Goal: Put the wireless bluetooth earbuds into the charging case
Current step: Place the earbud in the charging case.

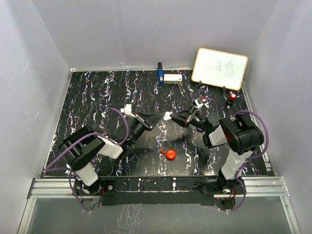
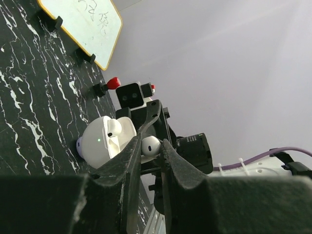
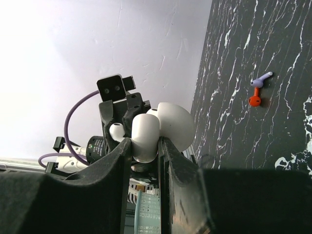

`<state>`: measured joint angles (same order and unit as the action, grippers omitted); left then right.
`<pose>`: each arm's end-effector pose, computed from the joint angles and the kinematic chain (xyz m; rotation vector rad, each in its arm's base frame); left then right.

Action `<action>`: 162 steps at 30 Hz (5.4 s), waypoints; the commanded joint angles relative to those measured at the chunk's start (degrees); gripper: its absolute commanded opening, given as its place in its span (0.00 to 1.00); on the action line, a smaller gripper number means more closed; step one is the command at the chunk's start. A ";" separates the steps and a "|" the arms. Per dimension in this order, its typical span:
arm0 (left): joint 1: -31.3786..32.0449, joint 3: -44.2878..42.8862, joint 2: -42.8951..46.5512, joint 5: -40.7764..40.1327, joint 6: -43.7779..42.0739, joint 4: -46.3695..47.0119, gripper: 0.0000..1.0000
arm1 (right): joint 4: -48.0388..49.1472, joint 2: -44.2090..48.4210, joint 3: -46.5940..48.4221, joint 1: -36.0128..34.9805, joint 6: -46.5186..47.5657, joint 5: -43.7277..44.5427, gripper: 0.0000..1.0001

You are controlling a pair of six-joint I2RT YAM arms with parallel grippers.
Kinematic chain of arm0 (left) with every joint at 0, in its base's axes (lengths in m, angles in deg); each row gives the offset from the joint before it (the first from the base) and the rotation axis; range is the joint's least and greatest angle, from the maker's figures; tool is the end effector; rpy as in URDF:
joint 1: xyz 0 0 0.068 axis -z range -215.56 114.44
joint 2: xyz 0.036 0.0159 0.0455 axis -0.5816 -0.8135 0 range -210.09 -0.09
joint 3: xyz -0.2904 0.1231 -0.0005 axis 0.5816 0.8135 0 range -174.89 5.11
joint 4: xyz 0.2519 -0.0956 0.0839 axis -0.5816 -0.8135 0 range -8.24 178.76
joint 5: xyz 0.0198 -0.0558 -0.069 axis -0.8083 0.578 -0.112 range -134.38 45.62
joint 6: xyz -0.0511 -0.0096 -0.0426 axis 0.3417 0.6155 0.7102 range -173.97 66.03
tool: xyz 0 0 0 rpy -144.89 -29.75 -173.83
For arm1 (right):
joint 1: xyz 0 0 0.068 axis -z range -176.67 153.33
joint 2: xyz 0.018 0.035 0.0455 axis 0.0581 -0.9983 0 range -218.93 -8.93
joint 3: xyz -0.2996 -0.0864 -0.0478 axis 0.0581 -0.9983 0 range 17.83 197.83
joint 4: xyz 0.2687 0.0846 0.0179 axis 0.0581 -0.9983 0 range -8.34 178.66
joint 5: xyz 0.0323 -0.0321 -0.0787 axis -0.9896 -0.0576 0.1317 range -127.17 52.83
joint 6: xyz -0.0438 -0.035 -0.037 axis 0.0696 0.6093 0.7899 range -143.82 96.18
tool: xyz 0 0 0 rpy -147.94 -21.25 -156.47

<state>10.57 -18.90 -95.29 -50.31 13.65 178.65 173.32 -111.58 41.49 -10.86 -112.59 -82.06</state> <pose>0.2198 -0.2207 0.2274 -0.3673 1.3832 -1.6259 0.2900 0.1123 0.1742 0.4155 1.8334 1.9177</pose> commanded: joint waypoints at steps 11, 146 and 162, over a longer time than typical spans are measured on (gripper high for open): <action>0.67 -2.29 -1.68 -2.68 -0.50 12.42 0.00 | 19.32 4.61 -0.54 -0.61 0.63 0.59 0.00; 1.16 -2.10 -1.75 -3.30 -3.89 12.42 0.00 | 19.32 5.94 1.34 -1.61 -2.02 0.50 0.00; 1.16 -1.13 -1.32 -3.53 -3.99 12.42 0.04 | 19.37 5.35 2.22 -1.63 -2.45 0.67 0.00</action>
<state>11.44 -21.02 -98.26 -52.96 10.32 179.94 173.32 -107.75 41.39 -12.31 -114.25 -82.10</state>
